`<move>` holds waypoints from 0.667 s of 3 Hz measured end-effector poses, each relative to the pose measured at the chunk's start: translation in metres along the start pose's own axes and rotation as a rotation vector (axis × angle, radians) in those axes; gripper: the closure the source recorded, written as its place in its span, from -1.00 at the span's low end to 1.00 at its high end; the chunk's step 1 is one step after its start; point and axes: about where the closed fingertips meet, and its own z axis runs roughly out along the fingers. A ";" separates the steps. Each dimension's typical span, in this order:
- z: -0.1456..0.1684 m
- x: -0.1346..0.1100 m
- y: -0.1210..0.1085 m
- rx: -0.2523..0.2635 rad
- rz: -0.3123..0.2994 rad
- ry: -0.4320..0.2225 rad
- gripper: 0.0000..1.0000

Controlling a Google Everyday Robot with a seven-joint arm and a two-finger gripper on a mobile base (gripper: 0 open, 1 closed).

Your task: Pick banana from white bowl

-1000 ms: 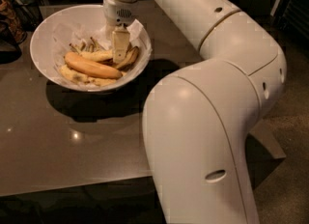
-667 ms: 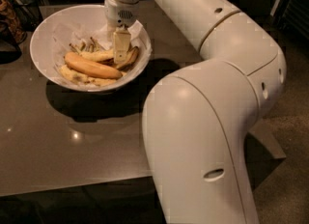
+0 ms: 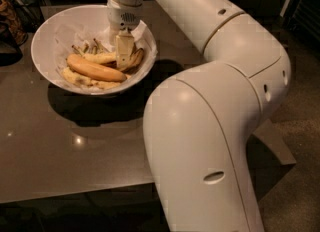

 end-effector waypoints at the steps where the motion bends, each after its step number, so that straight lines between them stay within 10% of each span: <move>1: 0.000 0.000 0.000 0.000 0.000 0.000 0.12; 2: 0.000 0.000 0.000 0.000 0.000 0.000 0.60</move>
Offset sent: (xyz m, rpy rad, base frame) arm 0.0000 0.0000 0.0000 0.0000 0.0000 0.0000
